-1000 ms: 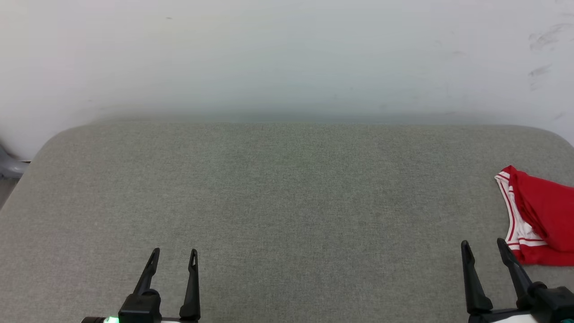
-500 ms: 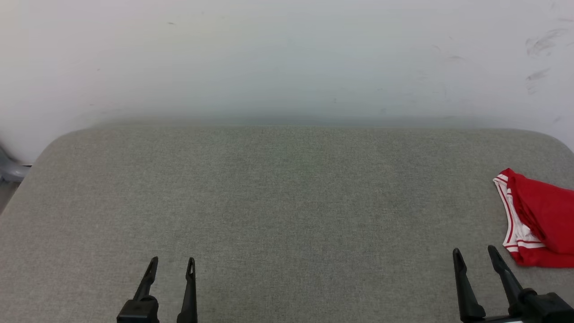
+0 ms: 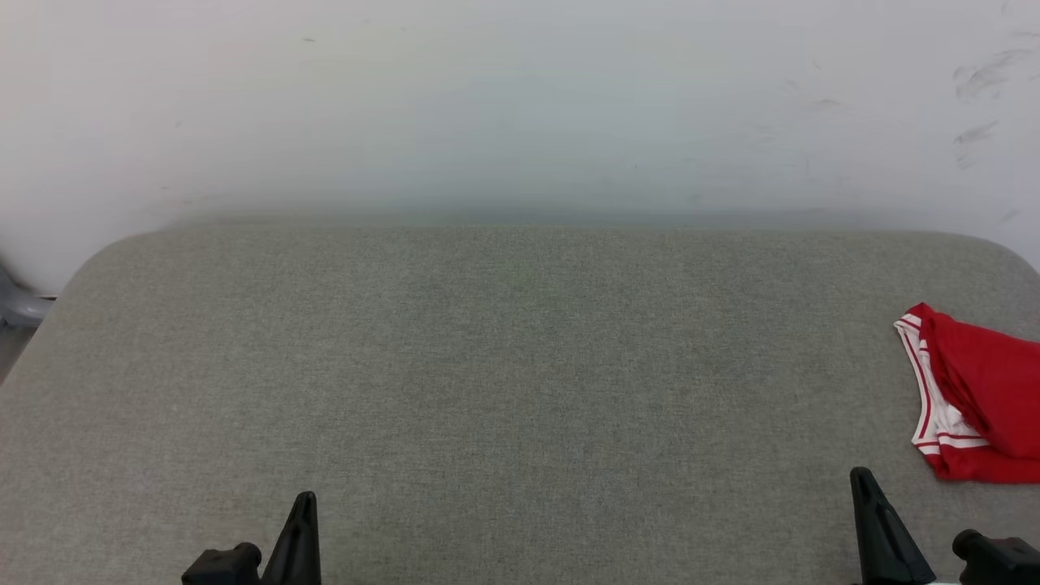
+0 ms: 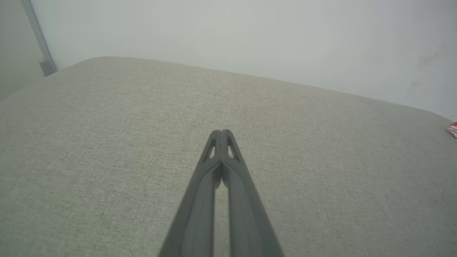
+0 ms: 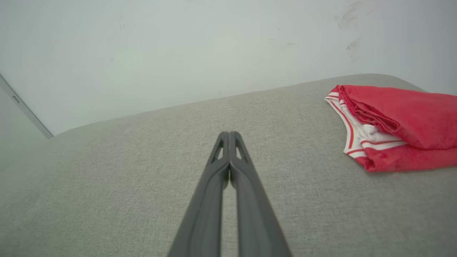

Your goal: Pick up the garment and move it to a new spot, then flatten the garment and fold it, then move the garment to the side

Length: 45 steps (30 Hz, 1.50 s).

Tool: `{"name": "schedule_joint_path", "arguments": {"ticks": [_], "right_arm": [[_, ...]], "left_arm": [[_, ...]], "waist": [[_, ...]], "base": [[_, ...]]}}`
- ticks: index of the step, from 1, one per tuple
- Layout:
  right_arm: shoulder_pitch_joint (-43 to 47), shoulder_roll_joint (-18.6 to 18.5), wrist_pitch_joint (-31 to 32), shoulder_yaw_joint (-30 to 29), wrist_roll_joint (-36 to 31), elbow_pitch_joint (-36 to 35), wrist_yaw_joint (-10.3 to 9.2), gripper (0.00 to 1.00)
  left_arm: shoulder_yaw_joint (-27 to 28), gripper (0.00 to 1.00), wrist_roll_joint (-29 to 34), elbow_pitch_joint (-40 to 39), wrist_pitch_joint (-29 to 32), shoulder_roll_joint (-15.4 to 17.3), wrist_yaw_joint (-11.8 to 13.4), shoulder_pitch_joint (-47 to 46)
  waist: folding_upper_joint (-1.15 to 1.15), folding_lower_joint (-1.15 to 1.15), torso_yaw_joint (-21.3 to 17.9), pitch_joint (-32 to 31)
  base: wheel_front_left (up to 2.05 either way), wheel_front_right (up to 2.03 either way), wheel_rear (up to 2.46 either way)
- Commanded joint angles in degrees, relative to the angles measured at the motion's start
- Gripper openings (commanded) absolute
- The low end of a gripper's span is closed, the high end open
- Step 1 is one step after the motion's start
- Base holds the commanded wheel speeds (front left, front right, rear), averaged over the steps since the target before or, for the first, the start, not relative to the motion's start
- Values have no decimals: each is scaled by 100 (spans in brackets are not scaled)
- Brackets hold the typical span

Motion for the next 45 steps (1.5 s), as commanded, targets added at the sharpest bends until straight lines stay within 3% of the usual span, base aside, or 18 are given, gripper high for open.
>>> {"name": "schedule_joint_path", "arguments": {"ticks": [1,24,45], "right_arm": [[-206,-21,55,-10,325,-43,-2,0],[-625,-41,570,-63,2577,200,-3,0],[-922,-40,947,-116,4117,369,-4,0]], "left_arm": [[69,0,-319,-50,68,-6,-50,-187],[335,0,-2598,150,606,-62,-309,-598],[525,0,-4169,291,984,-96,-486,-895]], "waist": [[0,0,-3,5],[0,0,-38,67],[0,0,-69,121]], "base": [[0,0,0],[0,0,0],[0,0,0]]}}
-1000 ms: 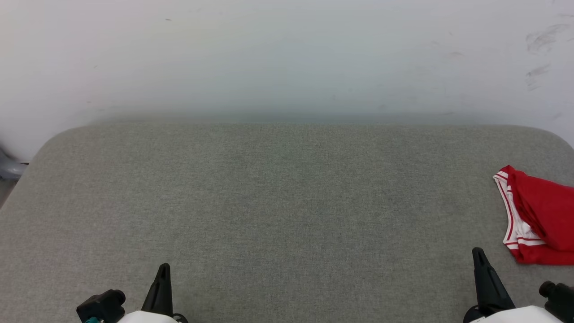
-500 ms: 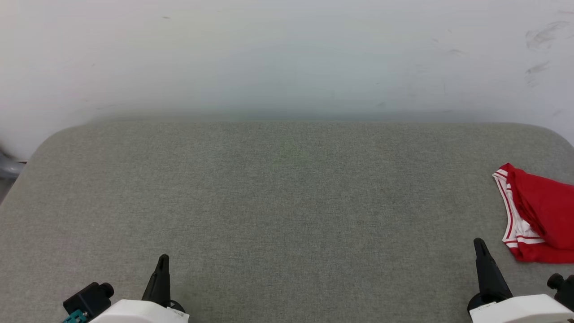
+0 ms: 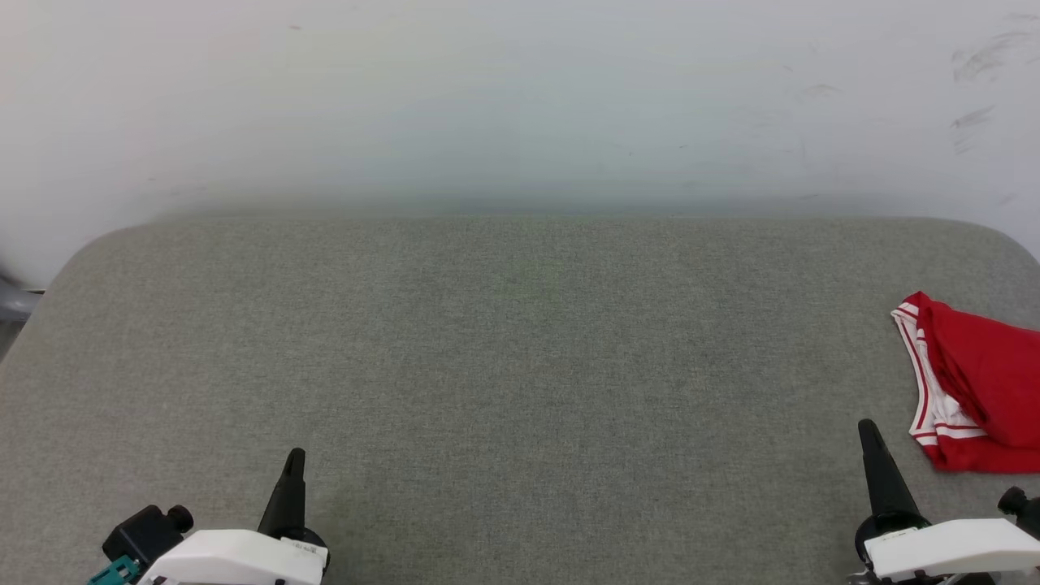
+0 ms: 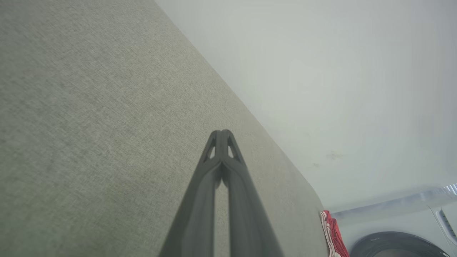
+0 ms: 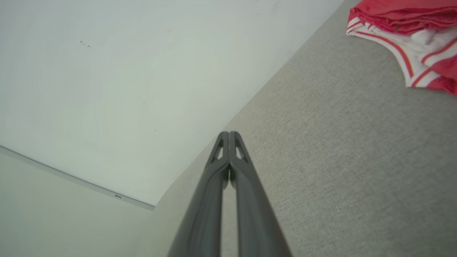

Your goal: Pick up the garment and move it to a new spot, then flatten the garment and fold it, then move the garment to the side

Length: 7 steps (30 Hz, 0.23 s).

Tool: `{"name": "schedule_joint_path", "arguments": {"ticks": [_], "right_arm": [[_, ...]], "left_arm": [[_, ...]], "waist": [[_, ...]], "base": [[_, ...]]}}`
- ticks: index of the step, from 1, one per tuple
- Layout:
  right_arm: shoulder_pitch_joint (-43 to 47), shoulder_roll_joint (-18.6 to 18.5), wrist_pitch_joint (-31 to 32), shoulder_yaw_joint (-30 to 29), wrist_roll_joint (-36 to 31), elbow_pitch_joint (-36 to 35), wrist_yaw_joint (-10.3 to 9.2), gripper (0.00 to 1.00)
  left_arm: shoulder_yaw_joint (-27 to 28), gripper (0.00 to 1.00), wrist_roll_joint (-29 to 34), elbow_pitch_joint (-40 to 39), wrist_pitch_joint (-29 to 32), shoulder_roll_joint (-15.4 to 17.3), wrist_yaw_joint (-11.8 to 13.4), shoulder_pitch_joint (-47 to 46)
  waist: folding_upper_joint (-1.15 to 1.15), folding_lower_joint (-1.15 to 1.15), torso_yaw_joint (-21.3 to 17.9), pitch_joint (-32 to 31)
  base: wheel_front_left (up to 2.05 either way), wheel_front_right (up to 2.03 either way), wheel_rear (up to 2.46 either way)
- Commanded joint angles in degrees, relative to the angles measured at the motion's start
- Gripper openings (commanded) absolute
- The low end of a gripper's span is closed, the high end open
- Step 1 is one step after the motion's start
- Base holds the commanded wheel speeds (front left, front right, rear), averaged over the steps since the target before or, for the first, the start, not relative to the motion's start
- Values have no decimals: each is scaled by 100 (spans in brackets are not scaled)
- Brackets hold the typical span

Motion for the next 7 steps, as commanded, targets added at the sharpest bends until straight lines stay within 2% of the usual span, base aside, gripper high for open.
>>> {"name": "schedule_joint_path", "arguments": {"ticks": [1,7], "right_arm": [[-174,-32,41,-14,180,-32,-2,0],[-261,-30,143,-32,580,11,-2,0]], "left_arm": [[30,0,-173,-40,33,10,-38,-179],[84,0,-583,0,135,2,-86,-253]], "waist": [[0,0,-2,3],[0,-1,-11,20]], "base": [[0,0,0],[0,0,0]]}}
